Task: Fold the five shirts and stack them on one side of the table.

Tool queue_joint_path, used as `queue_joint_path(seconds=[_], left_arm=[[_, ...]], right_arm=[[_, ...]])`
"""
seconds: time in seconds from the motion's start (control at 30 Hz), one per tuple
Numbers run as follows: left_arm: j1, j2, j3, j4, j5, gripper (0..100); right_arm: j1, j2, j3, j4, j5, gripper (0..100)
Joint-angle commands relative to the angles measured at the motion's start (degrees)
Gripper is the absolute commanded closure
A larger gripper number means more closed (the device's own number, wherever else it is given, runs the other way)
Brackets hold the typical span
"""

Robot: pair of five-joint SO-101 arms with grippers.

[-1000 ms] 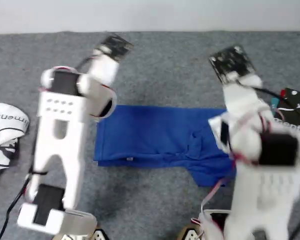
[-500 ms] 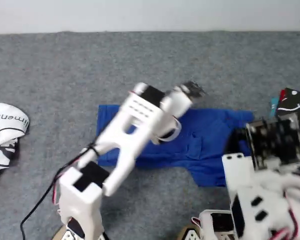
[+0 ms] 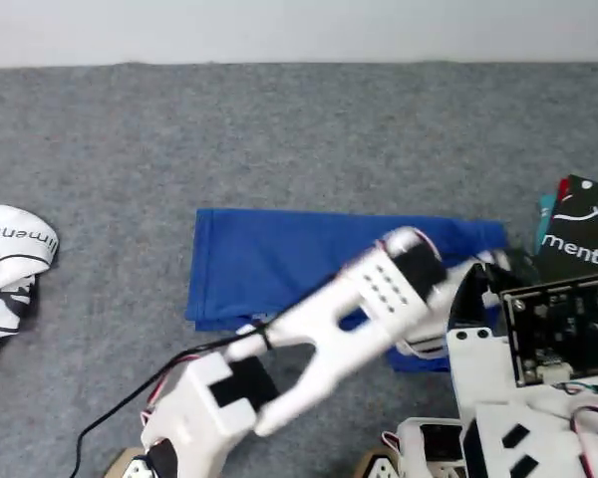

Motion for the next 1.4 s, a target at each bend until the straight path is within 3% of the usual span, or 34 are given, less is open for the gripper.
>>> queue_joint_path(seconds=[0.0,0.63,0.83,0.9,1.07,1.37], left_arm=[[2.4,1.6,-5.3,0.2,0.2,82],[4.8,21.6,-27.5,4.9,0.4,82],[3.9,25.6,-36.2,6.9,-2.6,98],[4.0,25.6,-38.8,9.8,-7.1,98],[3.5,22.5,-42.8,9.6,-8.0,98],[-4.1,22.2,-44.9,4.1,-7.9,98]], right_arm=[[0.1,0.2,-1.8,2.2,-0.4,96.9],[0.2,0.3,-1.8,2.2,-0.3,96.9],[0.2,0.2,-1.8,2.2,-0.3,96.9],[0.2,0.2,-1.8,2.2,-0.3,96.9],[0.1,-0.1,0.8,2.2,-0.3,96.9],[0.1,0.3,2.9,2.2,-0.3,96.9]])
